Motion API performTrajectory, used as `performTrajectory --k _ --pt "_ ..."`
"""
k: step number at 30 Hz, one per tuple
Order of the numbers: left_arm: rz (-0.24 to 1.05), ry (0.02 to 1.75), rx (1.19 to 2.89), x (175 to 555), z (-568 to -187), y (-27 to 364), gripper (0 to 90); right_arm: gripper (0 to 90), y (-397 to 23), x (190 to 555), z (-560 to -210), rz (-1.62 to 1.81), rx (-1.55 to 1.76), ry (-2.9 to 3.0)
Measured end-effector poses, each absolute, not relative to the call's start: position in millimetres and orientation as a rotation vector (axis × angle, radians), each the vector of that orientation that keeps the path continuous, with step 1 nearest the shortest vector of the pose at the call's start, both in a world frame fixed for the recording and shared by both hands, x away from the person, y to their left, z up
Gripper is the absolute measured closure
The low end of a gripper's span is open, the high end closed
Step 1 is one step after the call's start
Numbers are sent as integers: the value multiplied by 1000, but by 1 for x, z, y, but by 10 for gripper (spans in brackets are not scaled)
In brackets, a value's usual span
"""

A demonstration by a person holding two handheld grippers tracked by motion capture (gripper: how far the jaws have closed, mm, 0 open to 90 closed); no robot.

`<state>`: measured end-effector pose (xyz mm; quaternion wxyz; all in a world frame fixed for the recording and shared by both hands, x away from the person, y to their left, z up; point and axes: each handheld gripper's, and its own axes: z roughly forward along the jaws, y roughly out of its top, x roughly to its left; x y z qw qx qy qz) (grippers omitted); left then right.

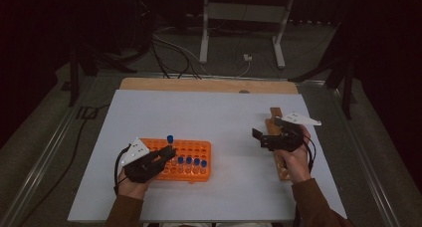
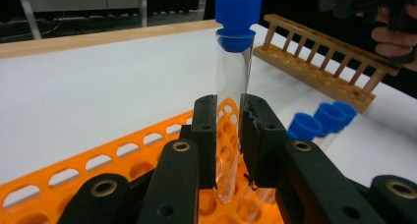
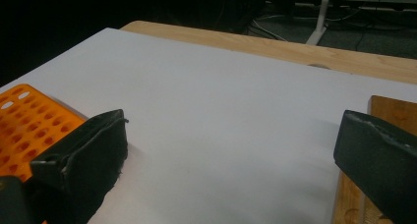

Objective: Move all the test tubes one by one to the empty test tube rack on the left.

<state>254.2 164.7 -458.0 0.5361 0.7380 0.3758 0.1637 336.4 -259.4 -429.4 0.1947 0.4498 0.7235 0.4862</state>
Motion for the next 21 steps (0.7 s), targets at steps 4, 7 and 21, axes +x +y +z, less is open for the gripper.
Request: performTrajectory --k 4,7,21 --pt "394 890 1779 251 -459 165 780 0 -260 336 -430 1365 1264 2026" --pt "390 894 1782 250 -461 165 780 0 -260 336 -430 1367 1261 2026" --pt "387 900 1830 243 -470 163 779 0 -264 335 -432 1373 1279 2019"
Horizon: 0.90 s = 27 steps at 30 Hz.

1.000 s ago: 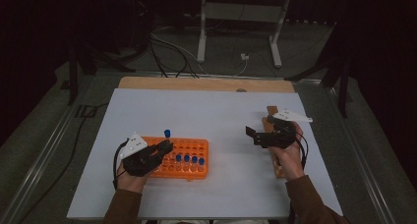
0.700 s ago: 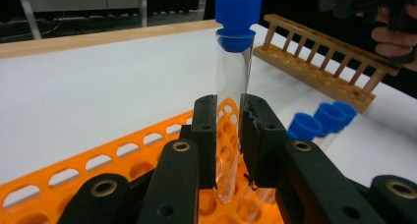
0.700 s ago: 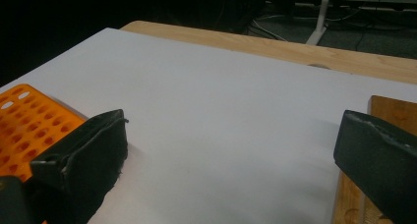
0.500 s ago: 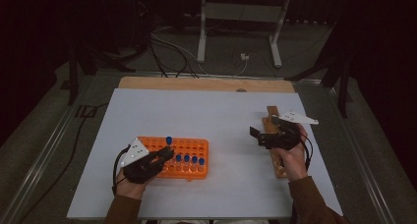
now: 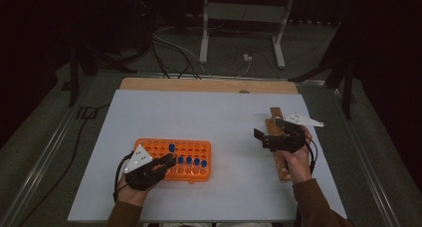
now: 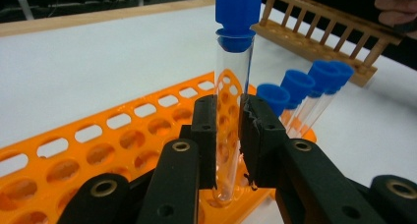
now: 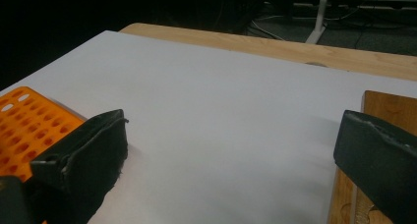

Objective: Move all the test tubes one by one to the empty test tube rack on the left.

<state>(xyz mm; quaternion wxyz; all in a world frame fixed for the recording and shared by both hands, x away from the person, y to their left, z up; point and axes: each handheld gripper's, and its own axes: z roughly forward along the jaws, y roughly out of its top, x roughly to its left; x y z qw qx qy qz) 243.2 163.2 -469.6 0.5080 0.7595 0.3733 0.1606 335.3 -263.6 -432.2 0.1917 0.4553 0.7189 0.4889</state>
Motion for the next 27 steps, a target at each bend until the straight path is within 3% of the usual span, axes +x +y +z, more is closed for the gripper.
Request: performTrajectory --k 27 --pt "441 885 2061 237 -487 151 774 0 -263 335 -436 1379 1280 2030"
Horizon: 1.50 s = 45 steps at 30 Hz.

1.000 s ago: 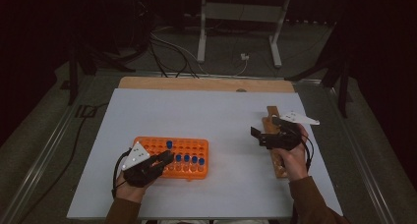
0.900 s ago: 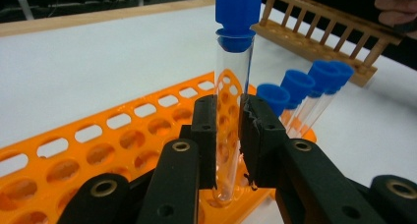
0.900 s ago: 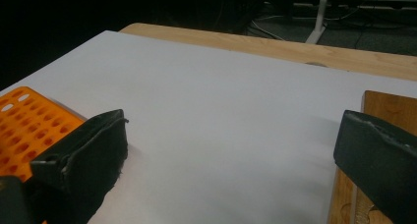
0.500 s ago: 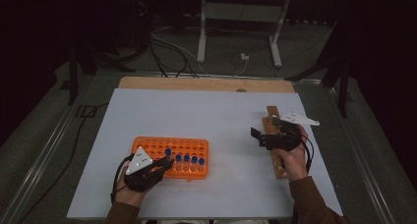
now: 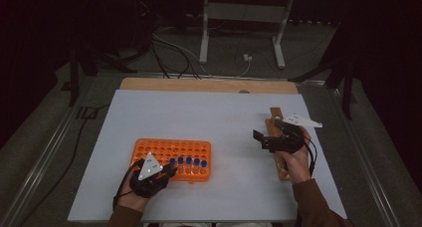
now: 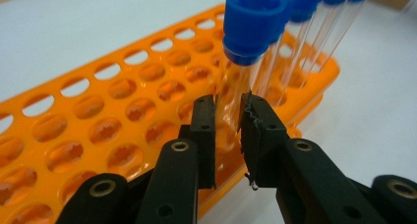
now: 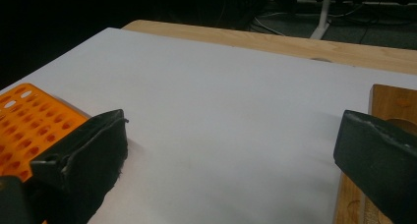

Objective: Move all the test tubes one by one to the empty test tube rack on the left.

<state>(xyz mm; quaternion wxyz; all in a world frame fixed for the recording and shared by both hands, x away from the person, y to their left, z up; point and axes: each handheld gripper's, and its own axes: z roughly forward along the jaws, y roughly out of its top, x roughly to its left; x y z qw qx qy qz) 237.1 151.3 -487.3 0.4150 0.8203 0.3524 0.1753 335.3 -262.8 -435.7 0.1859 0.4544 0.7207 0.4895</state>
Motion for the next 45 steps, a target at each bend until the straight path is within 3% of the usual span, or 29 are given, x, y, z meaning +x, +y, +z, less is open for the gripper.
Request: performTrajectory --k 15,20,30,40,45 --pt "394 907 2038 240 -488 154 759 0 -264 334 -435 1381 1272 2033" --pt "366 880 2029 241 -488 152 598 0 -265 333 -435 1385 1272 2029" --pt "352 848 1879 238 -476 166 387 0 -270 331 -434 1398 1275 2018" --pt "481 877 1727 233 -459 183 85 0 -275 323 -435 1413 1260 2002" --pt "513 960 1647 239 -455 195 13 0 -278 318 -436 1427 1253 1984"
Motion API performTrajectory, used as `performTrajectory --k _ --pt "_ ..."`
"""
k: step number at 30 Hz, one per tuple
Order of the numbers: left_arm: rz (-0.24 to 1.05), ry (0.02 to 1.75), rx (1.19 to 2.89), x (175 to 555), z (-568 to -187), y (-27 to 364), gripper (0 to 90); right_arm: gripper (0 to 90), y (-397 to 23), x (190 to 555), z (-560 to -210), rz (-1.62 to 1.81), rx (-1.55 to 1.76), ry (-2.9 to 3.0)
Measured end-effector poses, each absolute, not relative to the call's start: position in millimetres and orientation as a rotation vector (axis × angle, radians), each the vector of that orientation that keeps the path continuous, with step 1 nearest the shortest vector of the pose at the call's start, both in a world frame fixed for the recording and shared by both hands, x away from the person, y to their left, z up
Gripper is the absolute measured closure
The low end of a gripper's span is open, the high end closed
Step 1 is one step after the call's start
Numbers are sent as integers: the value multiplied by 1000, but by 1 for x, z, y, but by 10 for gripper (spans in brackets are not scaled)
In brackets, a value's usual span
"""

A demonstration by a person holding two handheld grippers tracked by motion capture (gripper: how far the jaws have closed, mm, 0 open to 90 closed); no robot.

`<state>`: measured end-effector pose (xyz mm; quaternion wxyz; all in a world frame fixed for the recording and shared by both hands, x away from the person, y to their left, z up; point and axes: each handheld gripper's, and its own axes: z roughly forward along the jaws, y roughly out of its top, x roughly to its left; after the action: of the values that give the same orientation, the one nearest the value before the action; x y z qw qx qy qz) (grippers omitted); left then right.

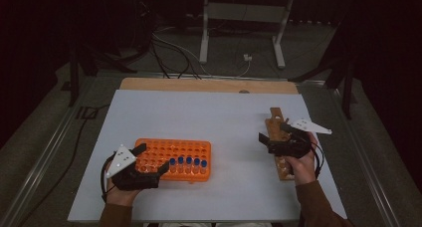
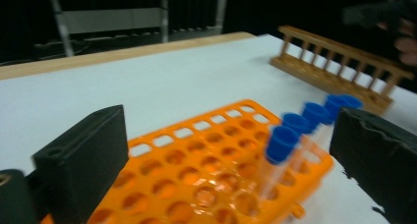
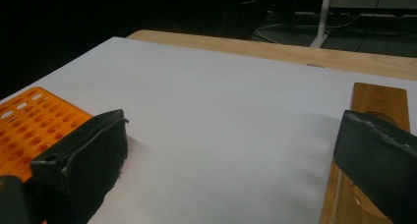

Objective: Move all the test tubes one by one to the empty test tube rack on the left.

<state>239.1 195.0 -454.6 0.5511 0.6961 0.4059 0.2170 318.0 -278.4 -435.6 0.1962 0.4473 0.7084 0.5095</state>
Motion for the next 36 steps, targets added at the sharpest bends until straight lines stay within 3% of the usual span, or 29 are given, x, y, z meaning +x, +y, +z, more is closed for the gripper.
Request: performTrajectory --k 15,36 --pt "681 1087 1561 254 -452 215 8 0 -301 298 -441 1465 1247 1926" --pt "707 1142 1540 255 -458 231 8 0 -306 285 -445 1424 1140 1945"
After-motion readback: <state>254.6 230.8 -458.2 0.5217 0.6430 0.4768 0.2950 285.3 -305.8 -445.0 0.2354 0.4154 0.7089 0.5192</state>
